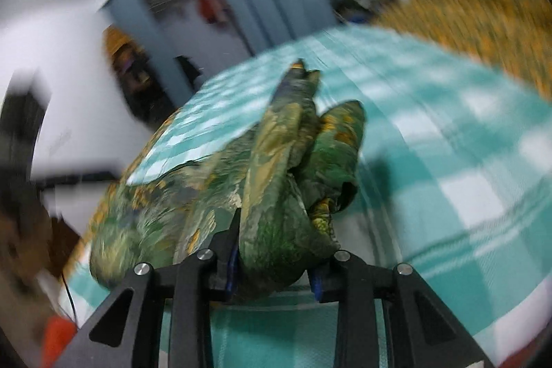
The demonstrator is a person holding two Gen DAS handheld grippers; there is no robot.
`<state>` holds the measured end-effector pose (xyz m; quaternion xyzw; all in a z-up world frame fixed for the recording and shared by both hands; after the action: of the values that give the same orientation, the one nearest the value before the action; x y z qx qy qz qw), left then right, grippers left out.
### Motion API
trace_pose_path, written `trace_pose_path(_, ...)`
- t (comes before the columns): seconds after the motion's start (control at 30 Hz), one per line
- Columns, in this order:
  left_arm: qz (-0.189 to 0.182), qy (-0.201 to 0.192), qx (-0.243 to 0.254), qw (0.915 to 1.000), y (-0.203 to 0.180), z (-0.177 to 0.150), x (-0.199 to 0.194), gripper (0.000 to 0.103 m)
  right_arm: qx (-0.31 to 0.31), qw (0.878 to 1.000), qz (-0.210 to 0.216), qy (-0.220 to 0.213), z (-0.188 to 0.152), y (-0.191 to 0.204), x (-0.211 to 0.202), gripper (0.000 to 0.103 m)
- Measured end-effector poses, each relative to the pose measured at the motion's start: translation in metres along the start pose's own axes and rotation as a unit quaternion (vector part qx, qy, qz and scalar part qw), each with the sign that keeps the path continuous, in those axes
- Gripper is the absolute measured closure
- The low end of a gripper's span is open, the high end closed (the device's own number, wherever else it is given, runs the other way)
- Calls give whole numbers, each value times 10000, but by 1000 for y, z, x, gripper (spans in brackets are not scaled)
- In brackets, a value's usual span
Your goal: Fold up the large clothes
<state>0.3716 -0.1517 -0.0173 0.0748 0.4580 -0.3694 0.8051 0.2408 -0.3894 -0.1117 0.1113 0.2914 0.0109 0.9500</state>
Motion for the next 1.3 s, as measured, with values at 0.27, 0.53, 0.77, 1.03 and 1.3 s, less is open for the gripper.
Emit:
trace_pose_path(0.27,680,851,758,9912,-40,8,34,14,-2359,9701,125,-555,-9,112,-31,73)
trace_pose_path(0.53,651,780,619,9929,-14,-8,20,64,-2737,9606,257,-400,-19,130,-29,72)
trace_pose_path(0.77,773,519,-294,9952,105,-26,-37,69,-1896,9765,1023,6,-7,115,-36,59)
trace_pose_path(1.03,1010,299,-1403,9845,235,-106,-70,69,-1340,9763,1422,934,6,122,28,73)
trace_pose_path(1.3,568,-1,-2338,9706,291,-167,-72,69,-1900,9567,1826,1234,8,203,86,78)
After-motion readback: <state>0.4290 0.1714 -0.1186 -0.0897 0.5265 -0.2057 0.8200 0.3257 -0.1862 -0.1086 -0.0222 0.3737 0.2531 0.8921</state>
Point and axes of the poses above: each gripper's, at about its wrist camera, not at the fingertips, and x roughly the way its jaws point, y to its left, z to its top, the point moved 1 cm from there along x, roughly the way its jaws point, and after that the axes turned 4 degrees about -z, right-handed, at the moved point
